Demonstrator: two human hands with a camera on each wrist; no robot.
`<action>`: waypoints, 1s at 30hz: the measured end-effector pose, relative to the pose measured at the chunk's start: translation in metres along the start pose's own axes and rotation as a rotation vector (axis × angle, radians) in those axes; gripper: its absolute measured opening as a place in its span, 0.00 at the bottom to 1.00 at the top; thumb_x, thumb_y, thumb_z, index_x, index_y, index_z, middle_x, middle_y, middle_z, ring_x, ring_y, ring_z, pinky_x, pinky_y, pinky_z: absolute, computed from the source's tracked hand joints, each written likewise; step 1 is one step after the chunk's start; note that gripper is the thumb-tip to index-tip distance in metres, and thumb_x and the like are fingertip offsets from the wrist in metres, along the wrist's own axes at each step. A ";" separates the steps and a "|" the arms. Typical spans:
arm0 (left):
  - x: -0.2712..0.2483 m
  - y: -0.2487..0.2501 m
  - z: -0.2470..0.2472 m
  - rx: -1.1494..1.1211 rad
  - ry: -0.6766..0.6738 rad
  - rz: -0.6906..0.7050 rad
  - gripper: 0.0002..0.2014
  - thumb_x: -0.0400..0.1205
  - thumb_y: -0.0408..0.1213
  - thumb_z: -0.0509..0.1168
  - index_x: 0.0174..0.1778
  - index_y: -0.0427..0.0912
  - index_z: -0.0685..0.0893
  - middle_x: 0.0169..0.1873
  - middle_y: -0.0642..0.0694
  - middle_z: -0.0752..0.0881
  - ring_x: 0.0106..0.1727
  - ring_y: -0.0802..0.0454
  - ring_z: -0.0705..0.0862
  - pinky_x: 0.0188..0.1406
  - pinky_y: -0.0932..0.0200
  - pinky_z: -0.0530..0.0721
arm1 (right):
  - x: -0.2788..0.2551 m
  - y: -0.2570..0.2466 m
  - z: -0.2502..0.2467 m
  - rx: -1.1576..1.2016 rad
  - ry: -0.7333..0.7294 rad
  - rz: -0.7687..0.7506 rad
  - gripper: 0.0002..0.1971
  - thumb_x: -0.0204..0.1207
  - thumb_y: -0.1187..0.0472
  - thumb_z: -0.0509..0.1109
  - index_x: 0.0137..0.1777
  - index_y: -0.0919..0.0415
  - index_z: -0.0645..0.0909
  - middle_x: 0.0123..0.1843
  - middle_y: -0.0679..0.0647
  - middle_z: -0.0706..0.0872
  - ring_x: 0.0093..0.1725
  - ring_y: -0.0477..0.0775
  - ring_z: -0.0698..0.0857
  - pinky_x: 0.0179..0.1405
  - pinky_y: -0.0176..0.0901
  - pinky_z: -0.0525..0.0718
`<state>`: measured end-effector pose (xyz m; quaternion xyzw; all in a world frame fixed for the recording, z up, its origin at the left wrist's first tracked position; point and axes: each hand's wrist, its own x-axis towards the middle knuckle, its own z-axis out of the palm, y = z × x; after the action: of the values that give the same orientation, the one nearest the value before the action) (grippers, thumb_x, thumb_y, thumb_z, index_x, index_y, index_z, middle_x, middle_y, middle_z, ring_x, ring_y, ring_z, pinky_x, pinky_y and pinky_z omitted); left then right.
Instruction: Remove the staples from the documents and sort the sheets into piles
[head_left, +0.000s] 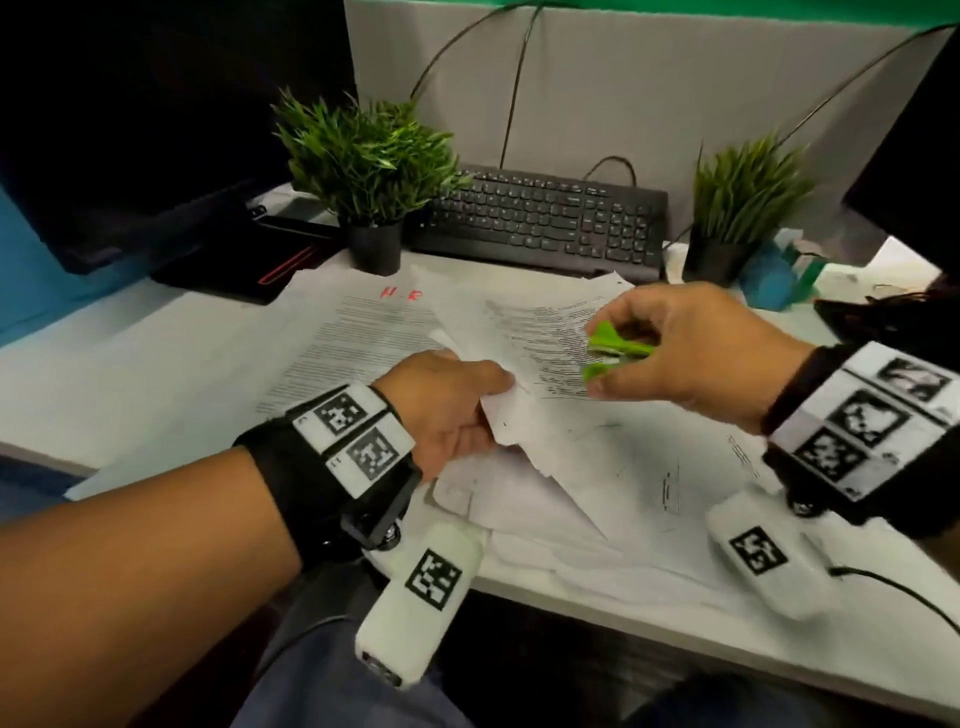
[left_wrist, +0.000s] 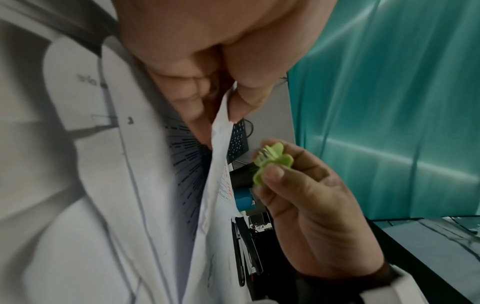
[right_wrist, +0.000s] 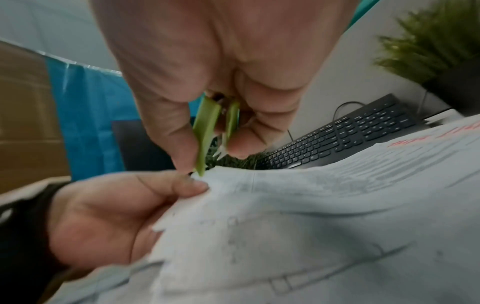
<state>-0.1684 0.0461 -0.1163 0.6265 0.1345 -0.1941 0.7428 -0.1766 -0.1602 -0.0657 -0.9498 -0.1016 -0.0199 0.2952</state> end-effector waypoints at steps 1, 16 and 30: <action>-0.001 0.000 0.001 0.001 -0.001 0.026 0.09 0.85 0.26 0.68 0.60 0.31 0.86 0.51 0.33 0.94 0.46 0.40 0.94 0.43 0.44 0.94 | 0.000 -0.005 0.008 -0.053 0.003 -0.037 0.22 0.59 0.50 0.86 0.54 0.50 0.88 0.48 0.45 0.90 0.49 0.50 0.88 0.56 0.49 0.87; -0.006 0.002 0.006 -0.055 -0.054 0.129 0.15 0.83 0.23 0.69 0.66 0.28 0.84 0.56 0.30 0.92 0.47 0.38 0.92 0.38 0.48 0.95 | 0.000 -0.014 0.039 -0.133 0.092 -0.110 0.16 0.65 0.49 0.83 0.53 0.48 0.90 0.44 0.46 0.90 0.44 0.47 0.86 0.44 0.38 0.81; -0.003 0.003 0.012 -0.046 -0.020 0.133 0.17 0.82 0.22 0.70 0.67 0.28 0.83 0.56 0.30 0.91 0.45 0.38 0.92 0.33 0.53 0.93 | 0.002 -0.013 0.045 -0.195 0.094 -0.123 0.12 0.70 0.51 0.80 0.52 0.51 0.90 0.41 0.48 0.90 0.40 0.47 0.83 0.39 0.38 0.76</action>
<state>-0.1707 0.0347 -0.1105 0.6150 0.0895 -0.1477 0.7694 -0.1779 -0.1237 -0.0950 -0.9639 -0.1433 -0.0924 0.2043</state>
